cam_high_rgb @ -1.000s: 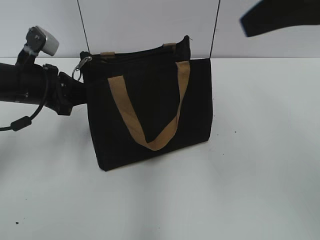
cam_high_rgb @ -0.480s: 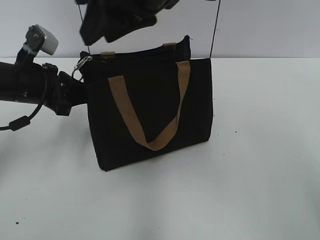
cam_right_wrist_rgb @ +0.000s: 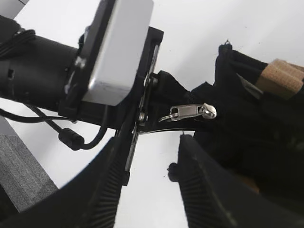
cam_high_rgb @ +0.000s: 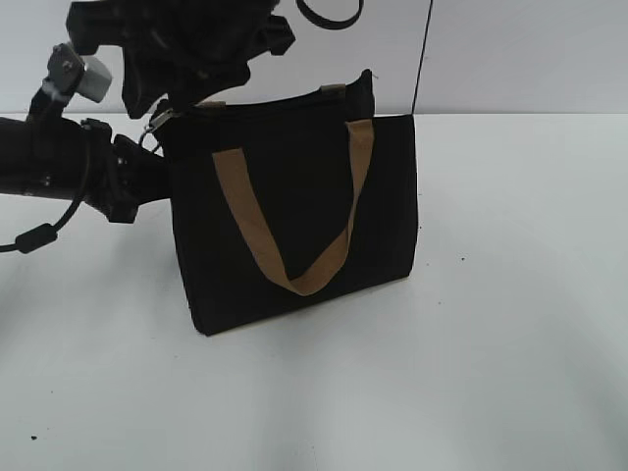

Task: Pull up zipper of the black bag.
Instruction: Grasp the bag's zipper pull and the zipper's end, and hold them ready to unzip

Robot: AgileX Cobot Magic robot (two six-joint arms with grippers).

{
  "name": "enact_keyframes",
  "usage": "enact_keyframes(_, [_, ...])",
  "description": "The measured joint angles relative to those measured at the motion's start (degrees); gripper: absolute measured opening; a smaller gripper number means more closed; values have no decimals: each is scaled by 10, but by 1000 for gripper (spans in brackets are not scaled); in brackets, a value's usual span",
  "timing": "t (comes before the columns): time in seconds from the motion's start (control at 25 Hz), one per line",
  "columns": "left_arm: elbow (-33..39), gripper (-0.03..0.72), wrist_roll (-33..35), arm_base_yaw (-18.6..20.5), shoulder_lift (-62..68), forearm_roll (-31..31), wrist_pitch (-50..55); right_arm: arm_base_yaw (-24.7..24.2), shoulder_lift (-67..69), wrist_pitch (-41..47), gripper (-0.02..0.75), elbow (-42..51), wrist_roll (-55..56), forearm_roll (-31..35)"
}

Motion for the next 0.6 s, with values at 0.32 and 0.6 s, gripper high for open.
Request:
enact_keyframes(0.32, [0,31,-3,0,-13,0,3,0,6,1,294,-2,57,-11])
enact_keyframes(0.6, [0,31,-4,0,-23,0,6,0,36,-5,294,-2,82,-11])
